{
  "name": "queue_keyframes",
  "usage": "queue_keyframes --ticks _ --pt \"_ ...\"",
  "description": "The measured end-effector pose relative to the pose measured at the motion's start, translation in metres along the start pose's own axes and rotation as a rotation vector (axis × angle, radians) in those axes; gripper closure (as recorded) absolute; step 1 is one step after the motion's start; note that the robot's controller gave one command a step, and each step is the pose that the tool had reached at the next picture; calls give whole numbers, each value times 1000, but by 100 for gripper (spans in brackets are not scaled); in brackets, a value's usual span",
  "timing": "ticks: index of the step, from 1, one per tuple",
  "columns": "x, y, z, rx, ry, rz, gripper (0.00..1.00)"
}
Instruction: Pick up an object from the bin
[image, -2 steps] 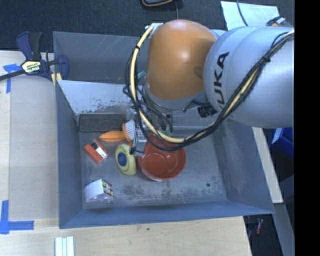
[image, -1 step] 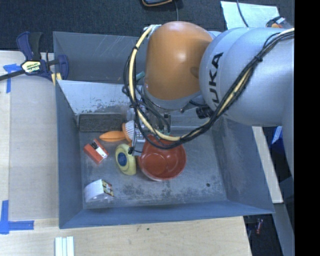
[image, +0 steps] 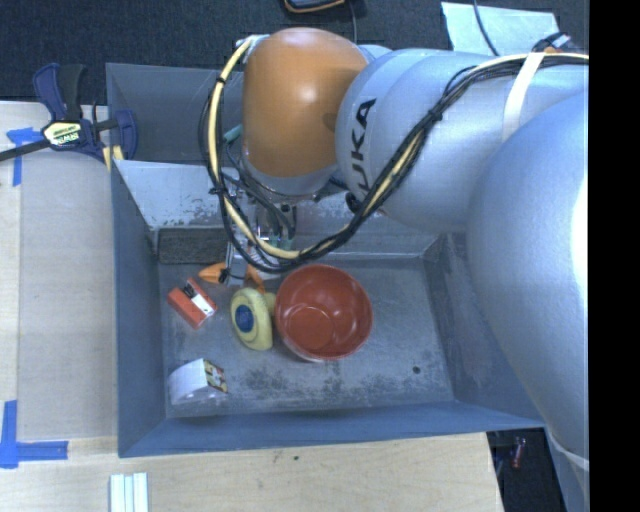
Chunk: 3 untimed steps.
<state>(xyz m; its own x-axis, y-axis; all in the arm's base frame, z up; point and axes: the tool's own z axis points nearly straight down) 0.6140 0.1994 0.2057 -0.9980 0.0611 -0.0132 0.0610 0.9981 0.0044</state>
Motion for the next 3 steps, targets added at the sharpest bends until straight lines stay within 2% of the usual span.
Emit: queue_keyframes --ticks 1,2,3 --pt "4 8 42 2 5 -26 0" --pt "4 10 42 2 0 -55 0" --pt "-1 4 49 -1 0 -157 0"
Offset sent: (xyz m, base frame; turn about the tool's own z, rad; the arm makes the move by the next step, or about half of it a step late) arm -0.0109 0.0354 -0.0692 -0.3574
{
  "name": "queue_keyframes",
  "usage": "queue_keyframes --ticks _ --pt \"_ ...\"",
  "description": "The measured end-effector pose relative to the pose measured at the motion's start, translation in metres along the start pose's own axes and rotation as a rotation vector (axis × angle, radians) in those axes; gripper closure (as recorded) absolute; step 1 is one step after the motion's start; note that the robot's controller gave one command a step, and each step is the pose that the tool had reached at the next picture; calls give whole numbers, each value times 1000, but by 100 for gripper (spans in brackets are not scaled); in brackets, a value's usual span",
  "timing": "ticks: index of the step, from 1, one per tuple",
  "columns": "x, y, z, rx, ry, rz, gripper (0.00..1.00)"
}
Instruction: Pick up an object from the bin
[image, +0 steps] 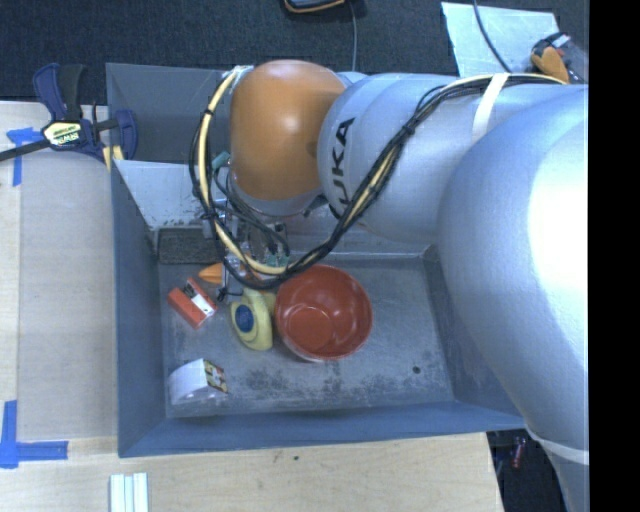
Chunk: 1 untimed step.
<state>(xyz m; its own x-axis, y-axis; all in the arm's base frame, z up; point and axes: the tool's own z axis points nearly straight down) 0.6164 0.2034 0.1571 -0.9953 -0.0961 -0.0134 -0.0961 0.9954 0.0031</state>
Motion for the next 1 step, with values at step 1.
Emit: queue_keyframes --ticks 1 --pt "-5 17 55 0 -3 -25 0"
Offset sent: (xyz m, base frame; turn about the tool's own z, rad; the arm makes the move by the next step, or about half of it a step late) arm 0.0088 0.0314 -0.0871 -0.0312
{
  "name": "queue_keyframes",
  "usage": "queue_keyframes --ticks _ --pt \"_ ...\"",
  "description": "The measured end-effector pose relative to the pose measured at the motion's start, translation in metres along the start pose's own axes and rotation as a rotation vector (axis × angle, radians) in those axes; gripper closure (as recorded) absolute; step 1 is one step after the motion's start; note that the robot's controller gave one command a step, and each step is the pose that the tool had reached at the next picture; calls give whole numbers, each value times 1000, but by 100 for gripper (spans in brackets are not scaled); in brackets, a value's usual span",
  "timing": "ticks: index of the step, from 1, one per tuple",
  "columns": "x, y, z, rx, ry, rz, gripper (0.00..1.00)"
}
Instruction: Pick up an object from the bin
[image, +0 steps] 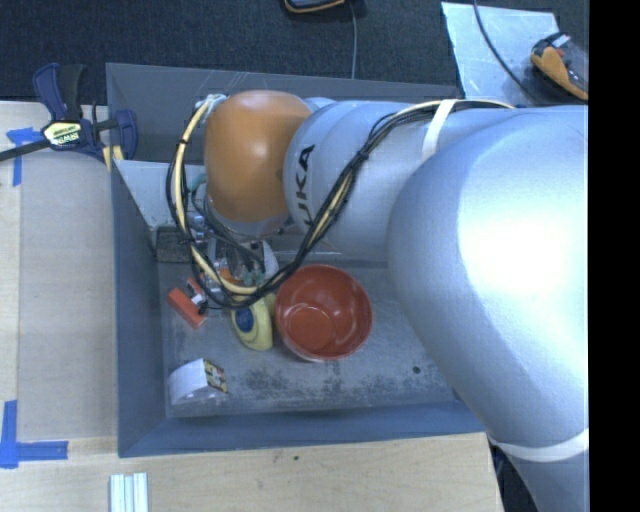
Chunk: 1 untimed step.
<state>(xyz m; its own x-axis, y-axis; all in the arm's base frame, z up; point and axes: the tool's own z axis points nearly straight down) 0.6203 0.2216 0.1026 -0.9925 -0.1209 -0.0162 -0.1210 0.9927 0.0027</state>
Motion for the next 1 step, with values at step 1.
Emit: queue_keyframes --ticks 1 --pt "-12 13 25 -3 -24 -7 100"
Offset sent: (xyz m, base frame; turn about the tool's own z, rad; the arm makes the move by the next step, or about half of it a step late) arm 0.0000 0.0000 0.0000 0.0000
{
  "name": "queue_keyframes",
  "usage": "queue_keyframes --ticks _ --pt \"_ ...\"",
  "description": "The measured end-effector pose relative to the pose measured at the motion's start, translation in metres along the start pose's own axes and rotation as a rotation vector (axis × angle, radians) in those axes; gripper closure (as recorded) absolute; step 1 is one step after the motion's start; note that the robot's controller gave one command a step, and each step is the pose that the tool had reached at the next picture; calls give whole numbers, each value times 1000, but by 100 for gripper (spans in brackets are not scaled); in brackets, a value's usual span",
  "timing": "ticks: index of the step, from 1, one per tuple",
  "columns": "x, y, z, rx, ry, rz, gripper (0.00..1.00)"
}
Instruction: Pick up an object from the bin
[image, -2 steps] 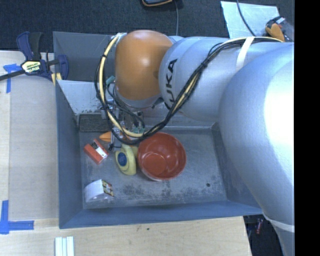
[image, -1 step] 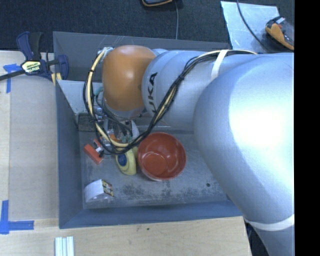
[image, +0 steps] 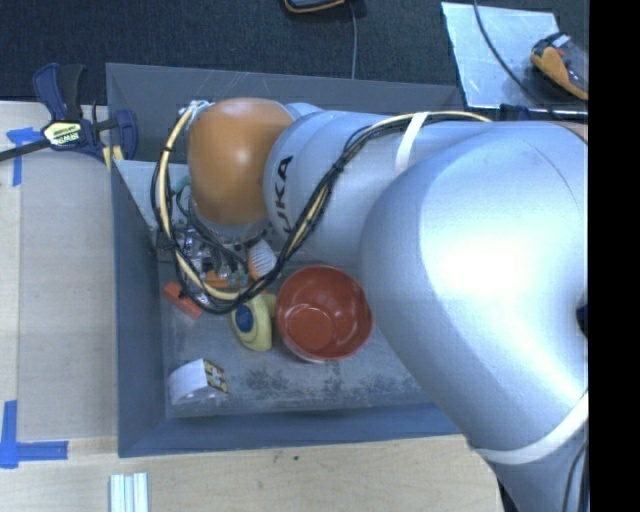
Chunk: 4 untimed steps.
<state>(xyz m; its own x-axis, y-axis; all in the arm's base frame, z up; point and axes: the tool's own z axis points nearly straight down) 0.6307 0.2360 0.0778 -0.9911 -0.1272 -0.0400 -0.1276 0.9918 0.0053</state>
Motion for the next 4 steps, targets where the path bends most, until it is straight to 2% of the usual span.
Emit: queue_keyframes --ticks 1,2,3,4 --pt "0 0 0 0 0 1 100" --pt "7 -6 -95 0 2 -13 100" --pt "22 -5 -135 0 1 5 100" --pt "16 -2 -58 1 -2 -284 100"
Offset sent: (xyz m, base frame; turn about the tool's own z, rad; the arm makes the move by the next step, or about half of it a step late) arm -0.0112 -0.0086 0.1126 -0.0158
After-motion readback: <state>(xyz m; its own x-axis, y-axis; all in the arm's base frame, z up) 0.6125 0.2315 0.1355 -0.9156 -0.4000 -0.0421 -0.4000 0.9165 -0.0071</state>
